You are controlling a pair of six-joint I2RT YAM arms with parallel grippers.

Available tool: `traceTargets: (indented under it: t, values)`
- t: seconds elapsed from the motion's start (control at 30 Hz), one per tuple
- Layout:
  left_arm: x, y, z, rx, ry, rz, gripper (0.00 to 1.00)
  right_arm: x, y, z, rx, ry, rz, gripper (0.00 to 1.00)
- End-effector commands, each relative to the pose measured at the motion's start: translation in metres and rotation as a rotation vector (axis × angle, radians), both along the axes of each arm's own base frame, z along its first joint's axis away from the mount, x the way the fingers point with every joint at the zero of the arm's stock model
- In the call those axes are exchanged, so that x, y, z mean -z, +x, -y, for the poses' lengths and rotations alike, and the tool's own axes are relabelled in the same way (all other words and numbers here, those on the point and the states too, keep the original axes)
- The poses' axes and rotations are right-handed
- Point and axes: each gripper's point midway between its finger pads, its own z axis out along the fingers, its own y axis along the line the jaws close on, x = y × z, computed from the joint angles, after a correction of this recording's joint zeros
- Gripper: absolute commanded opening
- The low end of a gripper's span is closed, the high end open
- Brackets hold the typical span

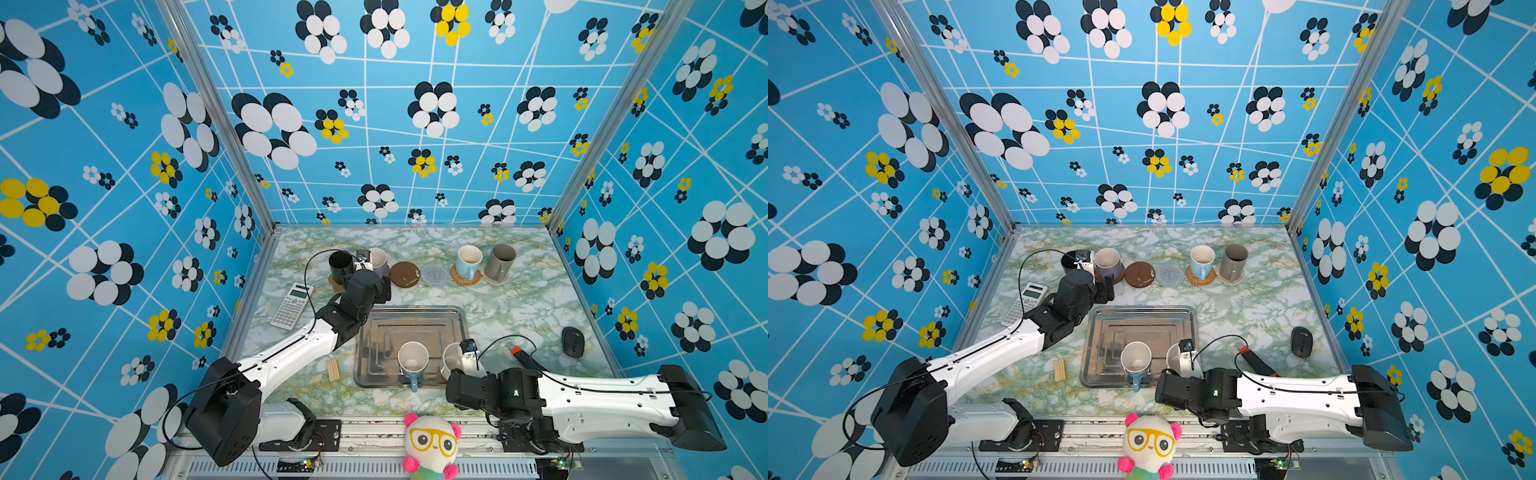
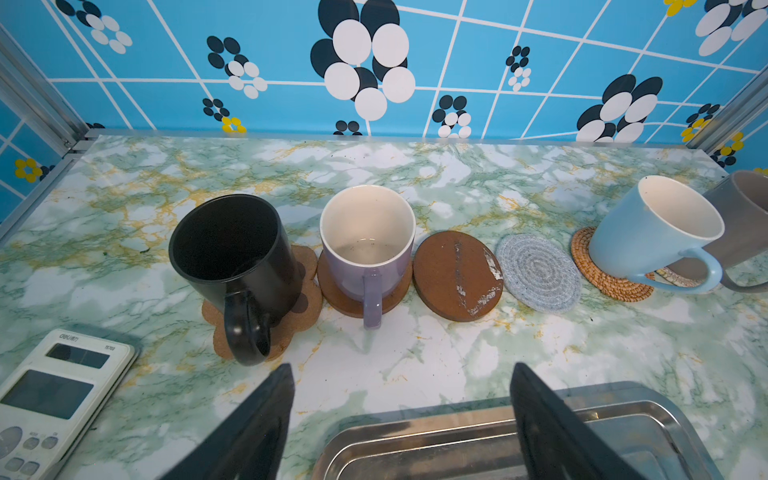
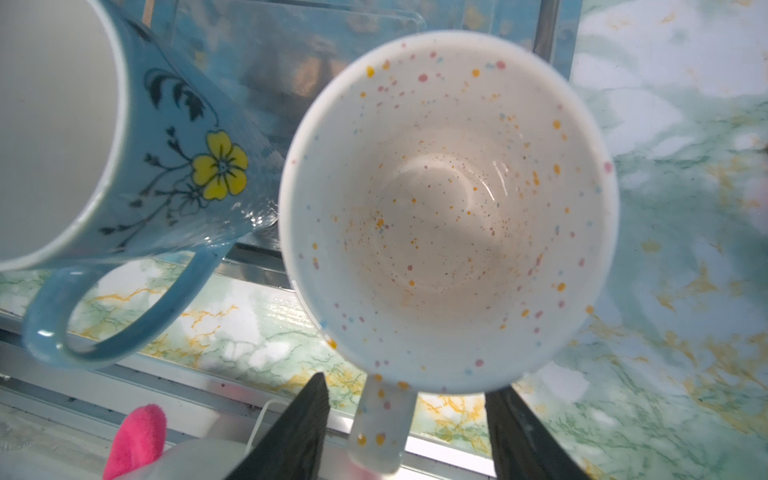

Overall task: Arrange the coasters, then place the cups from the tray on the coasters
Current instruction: 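Lower the right gripper over the speckled white mug in the tray, then close the right gripper on the rim of the speckled white mug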

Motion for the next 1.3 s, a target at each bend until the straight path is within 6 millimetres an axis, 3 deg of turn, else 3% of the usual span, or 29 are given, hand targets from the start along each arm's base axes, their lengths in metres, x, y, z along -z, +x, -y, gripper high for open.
traceTargets:
  t: [0.0, 1.27]
  values:
    - [0.003, 0.004, 0.0, -0.003, -0.013, -0.008, 0.82, 0.003, 0.0, 0.001, 0.017, 0.001, 0.007, 0.61]
    - [0.012, 0.011, 0.009, 0.011, -0.005, -0.043, 0.83, 0.028, 0.005, 0.0, 0.036, -0.004, -0.042, 0.51]
